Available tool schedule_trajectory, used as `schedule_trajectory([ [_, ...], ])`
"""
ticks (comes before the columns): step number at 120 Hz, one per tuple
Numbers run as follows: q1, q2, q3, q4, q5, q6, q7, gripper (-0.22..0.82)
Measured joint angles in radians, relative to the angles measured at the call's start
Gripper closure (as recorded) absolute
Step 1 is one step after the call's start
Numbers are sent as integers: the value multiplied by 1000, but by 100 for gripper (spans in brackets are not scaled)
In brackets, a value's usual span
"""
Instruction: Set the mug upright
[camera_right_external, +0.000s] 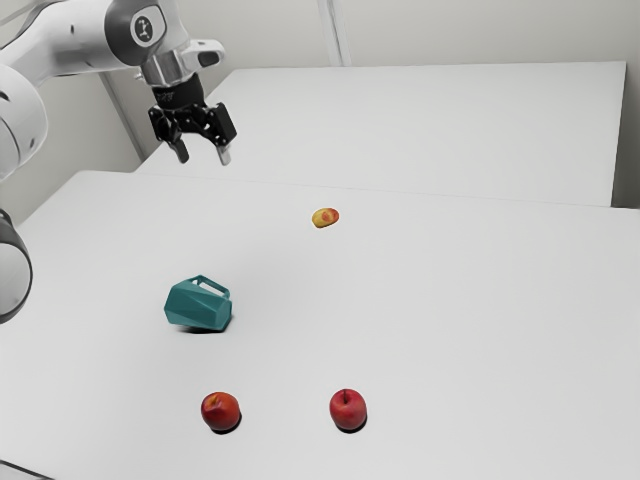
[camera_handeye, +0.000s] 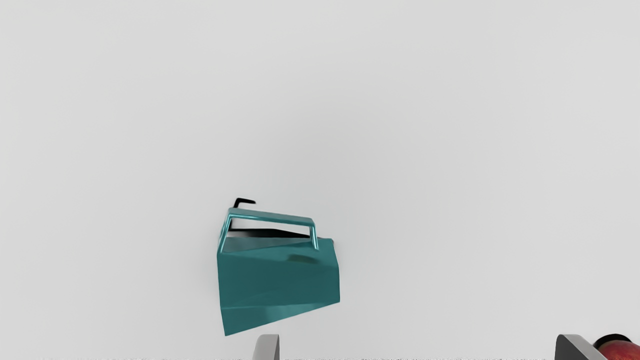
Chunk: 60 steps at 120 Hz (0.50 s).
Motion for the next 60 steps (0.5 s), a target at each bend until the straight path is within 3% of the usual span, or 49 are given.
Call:
schedule_trajectory([
  [42, -3, -15, 8, -21, -6, -8, 18, 0],
  [60, 22, -41, 180, -85, -179, -9, 59, 0],
])
